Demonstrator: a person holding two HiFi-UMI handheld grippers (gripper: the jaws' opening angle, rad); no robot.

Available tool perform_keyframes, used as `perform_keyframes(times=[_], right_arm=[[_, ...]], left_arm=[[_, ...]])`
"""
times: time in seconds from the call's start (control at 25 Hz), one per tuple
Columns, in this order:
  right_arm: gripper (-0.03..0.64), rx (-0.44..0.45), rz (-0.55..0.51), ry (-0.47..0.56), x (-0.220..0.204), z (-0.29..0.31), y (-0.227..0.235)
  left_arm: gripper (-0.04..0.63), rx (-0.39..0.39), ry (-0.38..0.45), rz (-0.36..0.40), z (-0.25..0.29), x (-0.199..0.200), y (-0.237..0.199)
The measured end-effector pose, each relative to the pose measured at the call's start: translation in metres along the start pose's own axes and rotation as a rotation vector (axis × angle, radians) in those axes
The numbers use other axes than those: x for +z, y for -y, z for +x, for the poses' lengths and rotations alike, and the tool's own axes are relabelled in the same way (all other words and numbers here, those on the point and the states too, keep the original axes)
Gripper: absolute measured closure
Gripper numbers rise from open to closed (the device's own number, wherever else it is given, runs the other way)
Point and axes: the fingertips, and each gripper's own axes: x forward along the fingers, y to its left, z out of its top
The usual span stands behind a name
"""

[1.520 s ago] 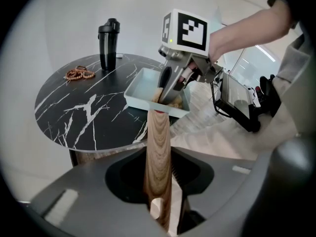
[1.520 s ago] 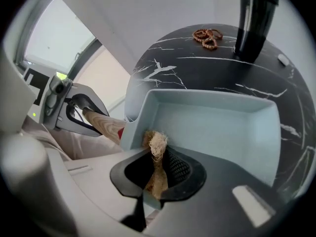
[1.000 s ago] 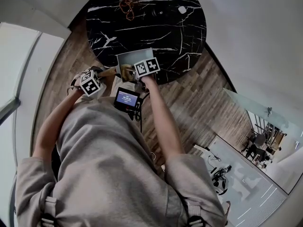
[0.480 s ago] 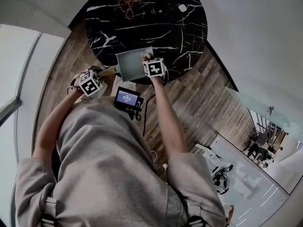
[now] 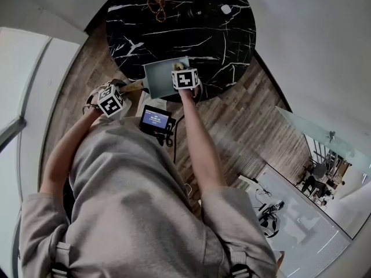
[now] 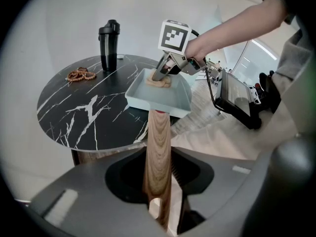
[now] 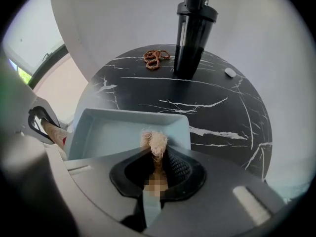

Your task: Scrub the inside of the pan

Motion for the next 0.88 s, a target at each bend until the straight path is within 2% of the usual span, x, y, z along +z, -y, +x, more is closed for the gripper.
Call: perform_keyframes(times=[0.16,0.4,0.56,0.88], right_arm=[[0.575,0.035,0.051,-0.003,0.0,0.004,-0.003],[0.575,0.082,0.018,0.028,0.007,0.007,-0.022],[0.575,0.118,0.048,0.012,0.006,0.004,-0.034],[0.574,0.203,0.023,-0.007,0.008,0.007,-0.063]], left_arm=[[0.471,-0.003,-0.002,0.002,0.0,0.001,0.0],[0.472,-0.009,-0.002,0.001,0.0,0.001,0.001],[0.472,-0.013,-0.003,-0.002,0.0,0.001,0.001],[0.474,-0.016,0.001,-0.003,0.001,0.001,0.002]])
